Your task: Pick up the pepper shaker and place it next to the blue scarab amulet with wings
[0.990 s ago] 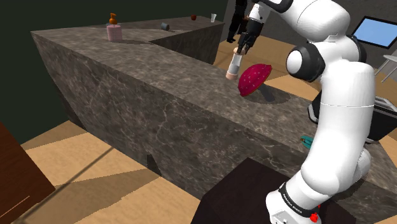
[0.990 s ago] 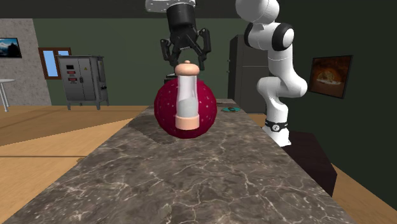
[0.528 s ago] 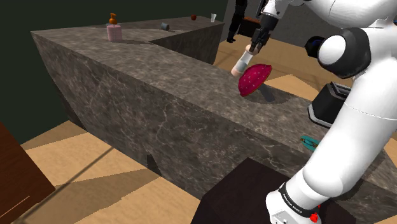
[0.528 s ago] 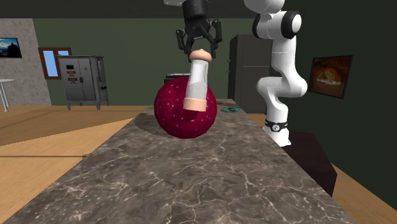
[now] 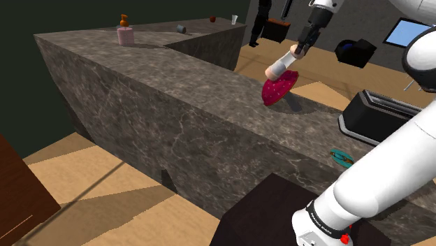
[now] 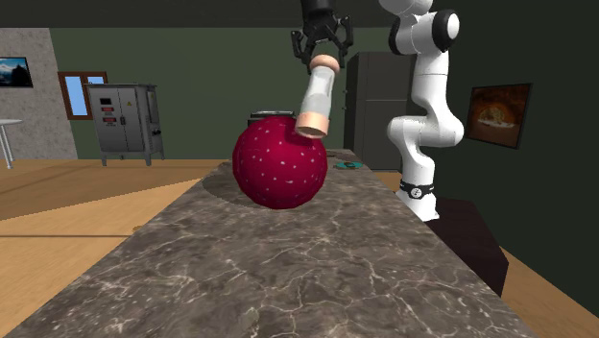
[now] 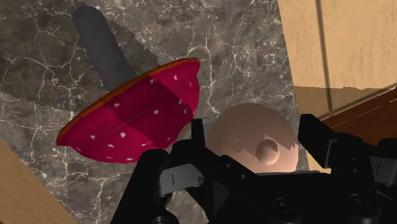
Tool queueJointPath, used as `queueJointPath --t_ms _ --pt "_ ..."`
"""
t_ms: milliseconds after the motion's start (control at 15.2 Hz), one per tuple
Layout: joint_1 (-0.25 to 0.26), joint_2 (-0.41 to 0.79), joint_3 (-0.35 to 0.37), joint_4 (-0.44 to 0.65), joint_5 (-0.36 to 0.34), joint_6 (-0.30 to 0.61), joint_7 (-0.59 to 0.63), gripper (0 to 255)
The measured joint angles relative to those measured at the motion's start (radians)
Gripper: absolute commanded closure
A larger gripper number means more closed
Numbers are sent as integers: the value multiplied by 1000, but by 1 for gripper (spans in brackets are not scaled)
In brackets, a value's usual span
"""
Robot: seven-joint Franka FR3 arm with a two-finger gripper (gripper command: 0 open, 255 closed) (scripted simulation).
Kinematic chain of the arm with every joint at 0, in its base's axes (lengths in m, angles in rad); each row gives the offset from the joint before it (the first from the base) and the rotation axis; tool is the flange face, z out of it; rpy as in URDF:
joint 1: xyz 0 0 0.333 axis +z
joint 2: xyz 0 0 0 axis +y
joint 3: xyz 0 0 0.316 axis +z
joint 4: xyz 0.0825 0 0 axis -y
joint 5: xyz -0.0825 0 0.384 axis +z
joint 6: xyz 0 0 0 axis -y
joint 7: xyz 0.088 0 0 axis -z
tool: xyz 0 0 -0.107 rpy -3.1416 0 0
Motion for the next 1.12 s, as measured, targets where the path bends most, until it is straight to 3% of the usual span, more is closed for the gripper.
queueJointPath --t_ms 462,1122 --pt "-13 -202 13 -84 -78 -102 7 255" --pt "-48 -408 26 -87 -154 -293 -9 255"
